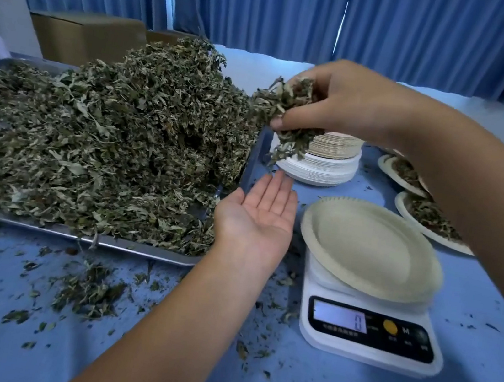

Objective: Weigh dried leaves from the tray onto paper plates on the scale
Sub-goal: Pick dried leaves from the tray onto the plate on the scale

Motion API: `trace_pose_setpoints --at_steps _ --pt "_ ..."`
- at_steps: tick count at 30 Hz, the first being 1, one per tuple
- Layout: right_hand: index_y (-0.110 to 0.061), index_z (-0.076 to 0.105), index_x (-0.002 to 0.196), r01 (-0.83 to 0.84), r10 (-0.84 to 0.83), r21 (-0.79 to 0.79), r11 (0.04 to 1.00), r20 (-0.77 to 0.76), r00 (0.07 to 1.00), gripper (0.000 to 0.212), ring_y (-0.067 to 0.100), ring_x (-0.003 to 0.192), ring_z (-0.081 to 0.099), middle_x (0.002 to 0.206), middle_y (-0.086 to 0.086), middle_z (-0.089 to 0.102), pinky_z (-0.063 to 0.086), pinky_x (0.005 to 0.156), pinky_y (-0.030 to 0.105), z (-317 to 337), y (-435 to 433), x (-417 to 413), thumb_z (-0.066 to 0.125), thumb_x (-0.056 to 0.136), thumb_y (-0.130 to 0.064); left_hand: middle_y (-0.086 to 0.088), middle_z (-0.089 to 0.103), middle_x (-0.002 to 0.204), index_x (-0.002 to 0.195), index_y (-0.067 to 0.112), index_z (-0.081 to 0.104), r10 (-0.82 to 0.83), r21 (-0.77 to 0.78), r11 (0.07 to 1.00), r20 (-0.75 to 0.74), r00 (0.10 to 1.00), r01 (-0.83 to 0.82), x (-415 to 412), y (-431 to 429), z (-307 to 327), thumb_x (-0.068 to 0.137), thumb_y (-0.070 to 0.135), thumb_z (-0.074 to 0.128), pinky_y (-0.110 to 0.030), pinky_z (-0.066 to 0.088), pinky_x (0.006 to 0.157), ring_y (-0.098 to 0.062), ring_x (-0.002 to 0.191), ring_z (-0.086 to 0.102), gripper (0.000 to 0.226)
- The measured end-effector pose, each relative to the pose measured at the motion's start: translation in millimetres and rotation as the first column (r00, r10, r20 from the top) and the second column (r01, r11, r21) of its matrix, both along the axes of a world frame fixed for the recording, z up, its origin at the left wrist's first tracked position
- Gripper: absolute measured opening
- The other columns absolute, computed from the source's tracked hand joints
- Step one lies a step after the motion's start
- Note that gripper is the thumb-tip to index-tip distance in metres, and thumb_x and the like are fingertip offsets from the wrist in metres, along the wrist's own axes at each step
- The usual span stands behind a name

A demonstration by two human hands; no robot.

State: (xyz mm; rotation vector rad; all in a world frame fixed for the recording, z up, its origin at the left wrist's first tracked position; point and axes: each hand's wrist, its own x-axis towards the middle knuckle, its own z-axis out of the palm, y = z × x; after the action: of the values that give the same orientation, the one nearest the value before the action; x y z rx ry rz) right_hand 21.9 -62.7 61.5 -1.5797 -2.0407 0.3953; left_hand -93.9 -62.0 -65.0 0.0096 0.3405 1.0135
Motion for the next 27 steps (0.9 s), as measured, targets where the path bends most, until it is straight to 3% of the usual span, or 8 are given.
trace_pose_setpoints --at_steps 3,7,11,13,15,21,27 --pt "-0.017 0.071 0.088 0.051 -0.051 0.021 0.998 -0.003 0.999 0.025 0.005 0.070 0.063 0.083 0.001 0.072 0.044 0.063 0.011 -0.1 -23.4 24.5 0.078 0.076 -0.038 -0.023 0.061 0.119 0.119 -0.008 0.053 -0.009 0.009 1.000 -0.035 0.999 0.010 1.5 -2.1 -0.4 0.103 0.030 0.026 -0.044 0.040 0.101 -0.033 0.118 0.055 0.049" --pt "-0.020 0.068 0.075 0.116 -0.114 -0.030 0.993 0.054 0.992 0.022 0.002 0.051 0.051 0.060 -0.012 0.061 0.037 0.051 0.008 -9.4 -49.3 52.9 0.080 0.072 -0.038 -0.023 0.062 0.119 0.116 -0.008 0.055 -0.007 0.028 1.000 -0.085 0.996 0.010 2.3 -4.4 0.6 0.103 0.029 0.026 -0.044 0.042 0.101 -0.034 0.116 0.056 0.049" --pt "-0.026 0.071 0.080 0.194 -0.166 -0.139 0.971 0.192 0.967 0.017 -0.003 0.059 0.061 0.071 -0.015 0.069 0.048 0.064 0.021 -27.9 -60.7 64.5 0.080 0.072 -0.038 -0.023 0.061 0.121 0.119 -0.008 0.054 0.003 0.042 0.999 -0.128 0.992 0.002 4.4 -5.4 -0.5 0.104 0.030 0.026 -0.044 0.041 0.102 -0.033 0.119 0.055 0.049" --pt "-0.032 0.069 0.075 0.233 -0.172 -0.194 0.953 0.288 0.942 0.015 -0.003 0.061 0.060 0.068 -0.019 0.067 0.046 0.062 0.024 -35.8 -63.3 66.3 0.078 0.072 -0.043 -0.022 0.060 0.121 0.120 -0.007 0.053 0.007 0.053 0.999 -0.143 0.990 0.001 4.7 -5.2 -1.7 0.104 0.030 0.026 -0.043 0.041 0.102 -0.033 0.120 0.054 0.049" --pt "-0.028 0.066 0.068 0.266 -0.166 -0.244 0.932 0.365 0.916 0.021 0.005 0.060 0.059 0.063 -0.012 0.065 0.045 0.061 0.029 -41.3 -64.2 66.3 0.078 0.071 -0.045 -0.021 0.061 0.121 0.119 -0.007 0.054 0.003 0.073 0.997 -0.163 0.987 0.009 5.3 -4.4 -2.1 0.104 0.030 0.026 -0.042 0.041 0.101 -0.032 0.120 0.054 0.049" --pt "-0.015 0.067 0.095 0.318 -0.138 -0.321 0.892 0.477 0.868 0.040 0.020 0.085 0.065 0.091 0.000 0.069 0.052 0.075 0.037 -53.4 -64.4 58.1 0.076 0.074 -0.047 -0.021 0.063 0.117 0.113 -0.007 0.057 -0.010 0.085 0.996 -0.206 0.979 0.029 5.5 -4.2 -4.5 0.104 0.030 0.026 -0.042 0.042 0.100 -0.032 0.118 0.055 0.049" --pt "-0.033 0.062 0.107 0.309 -0.140 -0.376 0.874 0.413 0.900 0.043 0.006 0.102 0.059 0.109 -0.018 0.061 0.050 0.089 0.028 -41.0 -74.5 61.0 0.077 0.071 -0.052 -0.018 0.063 0.120 0.122 -0.003 0.055 -0.014 0.128 0.991 -0.251 0.968 0.047 5.6 -3.5 -6.5 0.101 0.035 0.033 -0.040 0.043 0.101 -0.029 0.118 0.057 0.048"
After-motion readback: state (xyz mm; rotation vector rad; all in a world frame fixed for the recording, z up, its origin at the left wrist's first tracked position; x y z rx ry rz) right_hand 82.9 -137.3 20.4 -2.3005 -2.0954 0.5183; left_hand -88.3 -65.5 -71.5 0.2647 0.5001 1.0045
